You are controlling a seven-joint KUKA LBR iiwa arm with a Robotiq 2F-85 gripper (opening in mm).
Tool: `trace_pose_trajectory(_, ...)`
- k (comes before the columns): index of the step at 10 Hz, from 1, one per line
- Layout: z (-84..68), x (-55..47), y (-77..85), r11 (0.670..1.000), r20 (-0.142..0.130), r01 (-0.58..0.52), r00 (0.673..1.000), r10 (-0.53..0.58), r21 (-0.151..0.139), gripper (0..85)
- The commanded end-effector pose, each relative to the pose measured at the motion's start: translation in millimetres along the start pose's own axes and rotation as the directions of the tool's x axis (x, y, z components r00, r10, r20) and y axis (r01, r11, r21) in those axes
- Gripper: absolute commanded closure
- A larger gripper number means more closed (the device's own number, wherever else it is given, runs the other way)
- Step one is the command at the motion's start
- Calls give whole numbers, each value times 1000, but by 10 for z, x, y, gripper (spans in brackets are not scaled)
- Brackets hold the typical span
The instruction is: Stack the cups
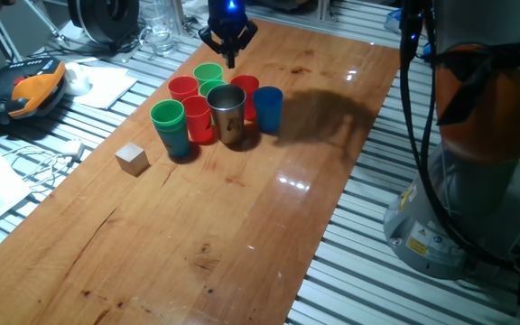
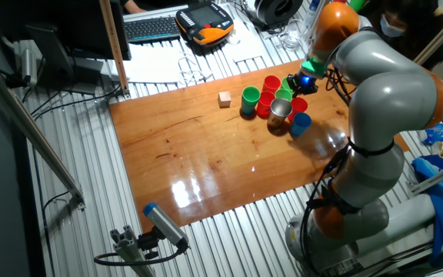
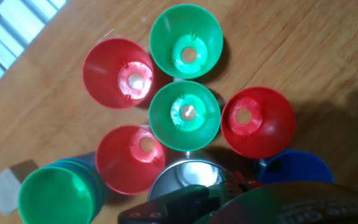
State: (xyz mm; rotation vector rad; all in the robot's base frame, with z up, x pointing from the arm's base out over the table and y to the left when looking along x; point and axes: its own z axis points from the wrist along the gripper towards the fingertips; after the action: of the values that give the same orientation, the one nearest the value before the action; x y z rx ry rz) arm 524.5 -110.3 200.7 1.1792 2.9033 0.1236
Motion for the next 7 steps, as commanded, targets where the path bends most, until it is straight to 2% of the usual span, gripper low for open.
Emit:
trace_pose_trajectory(1,0,1,1,999,14,26,1000,-27,23,850)
trace_pose_trajectory(3,0,1,1,997,2,49,999,-49,56,850)
trace_pose_trajectory(4,-26,31,-69,996,20,35,999,-37,78,680)
trace_pose_trajectory(5,-35,61,-170,996,33,32,999,-34,78,510)
trace_pose_trajectory(6,-39,67,-271,995,44,47,998,-51,92,510)
trace_pose_trajectory(7,-43,39,-357,996,33,46,998,-48,80,510)
